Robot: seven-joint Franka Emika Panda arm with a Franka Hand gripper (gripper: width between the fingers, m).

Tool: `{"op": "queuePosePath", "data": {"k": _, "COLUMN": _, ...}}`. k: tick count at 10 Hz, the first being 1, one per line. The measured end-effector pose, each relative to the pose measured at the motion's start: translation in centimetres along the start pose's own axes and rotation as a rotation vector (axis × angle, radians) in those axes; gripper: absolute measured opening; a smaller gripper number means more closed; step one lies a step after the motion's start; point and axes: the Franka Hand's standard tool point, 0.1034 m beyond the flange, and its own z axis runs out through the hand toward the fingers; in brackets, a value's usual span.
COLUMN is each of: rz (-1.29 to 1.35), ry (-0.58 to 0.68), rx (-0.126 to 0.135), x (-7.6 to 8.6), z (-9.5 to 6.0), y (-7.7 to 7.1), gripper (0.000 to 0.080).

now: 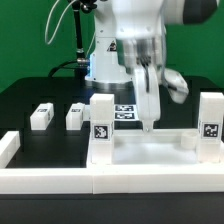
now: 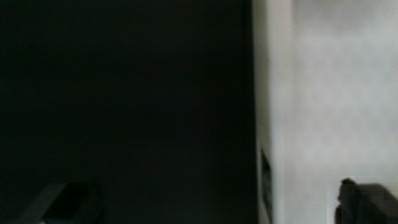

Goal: Assemble desk

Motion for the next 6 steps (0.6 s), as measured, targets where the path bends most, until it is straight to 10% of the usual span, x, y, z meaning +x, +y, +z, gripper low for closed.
{"op": "queuePosePath", "data": {"k": 6, "rz": -0.002, "ry": 0.005, "rx": -0.009, "x": -1.4, "z": 0.9, "y": -0.7, "gripper": 0.0621}}
